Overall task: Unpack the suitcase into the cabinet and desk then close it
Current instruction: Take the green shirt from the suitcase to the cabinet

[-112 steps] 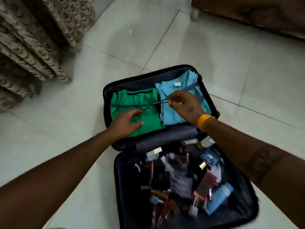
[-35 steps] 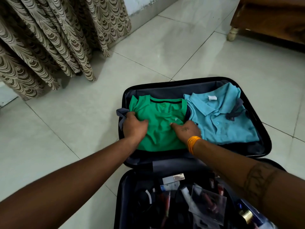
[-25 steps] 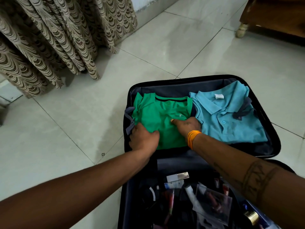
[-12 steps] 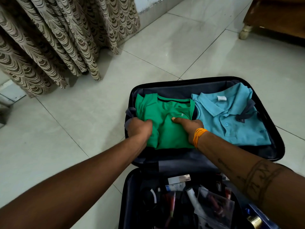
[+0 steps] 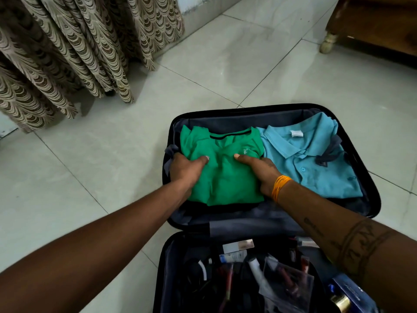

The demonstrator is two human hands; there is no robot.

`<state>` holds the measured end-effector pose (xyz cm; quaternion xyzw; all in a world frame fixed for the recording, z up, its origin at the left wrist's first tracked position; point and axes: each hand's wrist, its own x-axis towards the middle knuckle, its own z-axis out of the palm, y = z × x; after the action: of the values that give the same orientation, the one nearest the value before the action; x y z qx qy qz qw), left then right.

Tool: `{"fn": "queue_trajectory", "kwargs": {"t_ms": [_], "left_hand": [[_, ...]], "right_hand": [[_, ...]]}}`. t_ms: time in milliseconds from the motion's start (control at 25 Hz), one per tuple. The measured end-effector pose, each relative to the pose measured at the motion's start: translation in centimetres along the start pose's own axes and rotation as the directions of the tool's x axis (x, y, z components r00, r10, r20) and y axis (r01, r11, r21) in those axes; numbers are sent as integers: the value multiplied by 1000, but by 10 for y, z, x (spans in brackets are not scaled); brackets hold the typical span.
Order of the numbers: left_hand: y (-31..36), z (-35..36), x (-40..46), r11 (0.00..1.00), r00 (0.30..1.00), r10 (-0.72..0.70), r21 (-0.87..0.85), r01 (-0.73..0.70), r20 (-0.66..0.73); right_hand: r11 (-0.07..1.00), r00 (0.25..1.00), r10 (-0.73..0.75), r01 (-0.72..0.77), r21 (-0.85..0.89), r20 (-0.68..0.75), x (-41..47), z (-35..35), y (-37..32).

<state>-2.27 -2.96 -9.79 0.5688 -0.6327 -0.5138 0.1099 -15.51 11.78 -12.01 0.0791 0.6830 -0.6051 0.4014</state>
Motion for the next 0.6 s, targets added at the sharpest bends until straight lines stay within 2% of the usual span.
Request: {"fn": "queue_trajectory", "kwargs": {"t_ms": [120,200,320,480,600], "left_hand": [[0,6,-2,998,995,40,-36,-43,-88],[2,9,-1,998,993,8,-67,-16,-115],[1,5,6,973,995,-100,-211,99,6],[-3,1,9,952,981,-87,-275,132,173],[-3,0,8,951,979,-78,-282,129,186]], "right_hand": [[1000,1000,-17,17,5,-23,2,3,5],[998,997,-52,51,-22,-53,3,5,9],[997,994,-82,82,9,-72,2,4,8],[994,992,-113,113,-2,-50,8,3,10],[990,989,-139,139,3,-52,8,4,11]]}}
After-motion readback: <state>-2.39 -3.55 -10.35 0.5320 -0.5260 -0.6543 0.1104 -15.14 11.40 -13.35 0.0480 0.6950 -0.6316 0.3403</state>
